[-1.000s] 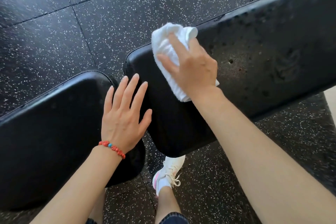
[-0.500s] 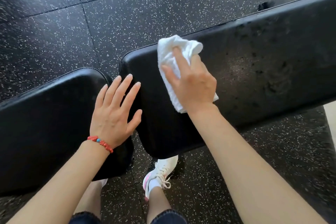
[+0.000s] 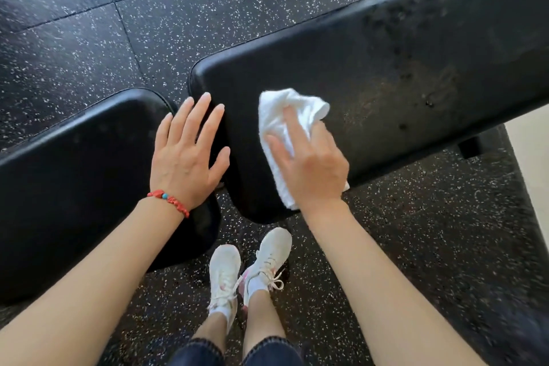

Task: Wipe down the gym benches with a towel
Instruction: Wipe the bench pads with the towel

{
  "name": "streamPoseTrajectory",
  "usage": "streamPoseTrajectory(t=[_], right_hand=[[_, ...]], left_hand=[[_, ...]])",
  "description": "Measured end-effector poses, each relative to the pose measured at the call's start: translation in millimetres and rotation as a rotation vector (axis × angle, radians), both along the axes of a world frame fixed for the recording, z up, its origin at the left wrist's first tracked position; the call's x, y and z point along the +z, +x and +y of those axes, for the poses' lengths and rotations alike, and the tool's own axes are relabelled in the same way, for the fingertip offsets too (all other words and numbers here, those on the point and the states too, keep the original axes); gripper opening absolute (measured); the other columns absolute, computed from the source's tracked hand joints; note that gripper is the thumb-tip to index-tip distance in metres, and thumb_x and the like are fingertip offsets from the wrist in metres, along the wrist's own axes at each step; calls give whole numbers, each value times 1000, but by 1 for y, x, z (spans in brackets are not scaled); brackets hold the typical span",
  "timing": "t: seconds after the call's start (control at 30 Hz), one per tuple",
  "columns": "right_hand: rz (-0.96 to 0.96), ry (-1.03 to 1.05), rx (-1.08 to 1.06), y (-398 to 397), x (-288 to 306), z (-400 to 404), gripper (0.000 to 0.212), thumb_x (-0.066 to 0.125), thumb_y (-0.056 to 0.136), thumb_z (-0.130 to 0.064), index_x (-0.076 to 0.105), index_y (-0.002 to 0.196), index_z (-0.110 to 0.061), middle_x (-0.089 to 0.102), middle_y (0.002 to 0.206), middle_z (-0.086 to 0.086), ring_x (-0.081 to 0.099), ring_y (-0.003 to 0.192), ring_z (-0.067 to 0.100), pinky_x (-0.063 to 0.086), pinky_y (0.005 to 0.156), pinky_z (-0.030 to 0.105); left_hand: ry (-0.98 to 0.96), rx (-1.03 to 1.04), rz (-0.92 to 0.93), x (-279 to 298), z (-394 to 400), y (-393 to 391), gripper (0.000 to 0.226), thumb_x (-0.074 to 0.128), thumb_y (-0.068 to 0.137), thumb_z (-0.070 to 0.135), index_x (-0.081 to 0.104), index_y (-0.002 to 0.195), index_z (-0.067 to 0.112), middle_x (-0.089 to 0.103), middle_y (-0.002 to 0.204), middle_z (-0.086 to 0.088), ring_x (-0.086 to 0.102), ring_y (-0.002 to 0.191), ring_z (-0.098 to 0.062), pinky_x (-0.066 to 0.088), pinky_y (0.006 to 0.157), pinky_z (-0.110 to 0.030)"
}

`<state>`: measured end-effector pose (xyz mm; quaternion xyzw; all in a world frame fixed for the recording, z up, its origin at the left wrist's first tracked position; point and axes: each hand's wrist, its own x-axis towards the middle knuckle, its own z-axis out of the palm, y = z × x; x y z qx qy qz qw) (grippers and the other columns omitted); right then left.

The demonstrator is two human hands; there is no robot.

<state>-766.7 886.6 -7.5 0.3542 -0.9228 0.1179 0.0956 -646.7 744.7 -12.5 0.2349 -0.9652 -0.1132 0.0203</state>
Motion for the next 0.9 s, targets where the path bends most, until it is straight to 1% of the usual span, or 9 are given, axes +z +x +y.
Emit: streamPoseTrajectory(t=[0.17, 0.3, 0.4, 0.47, 0.53, 0.6, 0.67, 0.77, 0.9], right_hand=[[97, 58, 115, -4, -1, 21, 41, 53, 84, -52, 69, 107, -23, 55, 60, 4, 51, 46, 15, 43, 37, 24], [-1, -36, -234, -47, 1, 53, 36, 63, 80, -44, 70, 106, -20, 58, 66, 14, 58, 53, 30, 47, 44, 30], [-101, -66, -340, -45, 2, 51, 36, 64, 81, -41, 68, 110, -21, 59, 74, 17, 59, 61, 32, 47, 48, 34], [-60, -51, -243, -33, 0, 48, 36, 62, 82, -42, 69, 109, -19, 59, 70, 13, 58, 56, 27, 46, 45, 29], [75, 11, -29, -30, -3, 54, 37, 55, 85, -46, 69, 106, -19, 57, 62, 8, 53, 49, 20, 43, 40, 25], [189, 52, 106, -53, -5, 67, 37, 52, 87, -47, 69, 106, -20, 54, 59, 6, 51, 46, 19, 40, 38, 25], [254, 95, 16, -88, -7, 82, 34, 54, 85, -45, 70, 103, -21, 54, 57, 8, 52, 45, 22, 38, 36, 25], [34, 11, -275, -124, -4, 99, 36, 56, 83, -45, 68, 109, -24, 56, 69, 16, 56, 57, 32, 43, 45, 32], [-39, -61, -244, -117, -3, 93, 36, 56, 83, -42, 67, 110, -21, 58, 74, 16, 58, 59, 30, 45, 46, 30]], left_hand=[[0, 28, -17, 6, 6, -2, 56, 39, 87, 32, 42, 137, 7, 38, 145, -16, 32, 133, -36, 27, 106, -52], [7, 28, 18, 11, 22, -11, 57, 40, 86, 32, 40, 138, 8, 36, 146, -16, 30, 135, -34, 23, 108, -51], [41, -24, 51, 14, 41, -28, 54, 43, 87, 29, 41, 137, 9, 36, 147, -15, 29, 136, -33, 21, 109, -52], [77, -37, 65, 14, 55, -42, 52, 50, 88, 24, 42, 137, 7, 35, 147, -16, 28, 136, -34, 20, 110, -53], [96, -31, 64, 12, 65, -55, 52, 53, 89, 21, 41, 137, 7, 35, 147, -16, 28, 137, -33, 18, 110, -53], [78, -24, 57, 9, 71, -68, 51, 48, 90, 24, 40, 138, 7, 35, 147, -16, 28, 137, -33, 16, 110, -54], [63, 0, 35, 7, 75, -77, 52, 39, 90, 29, 40, 138, 8, 35, 147, -15, 28, 137, -32, 14, 111, -53], [29, 37, 3, 3, 78, -82, 53, 37, 90, 31, 40, 138, 9, 36, 147, -14, 28, 137, -31, 13, 111, -52], [-9, 51, 0, 0, 79, -82, 52, 38, 89, 31, 41, 137, 9, 37, 146, -14, 29, 136, -30, 14, 111, -51]])
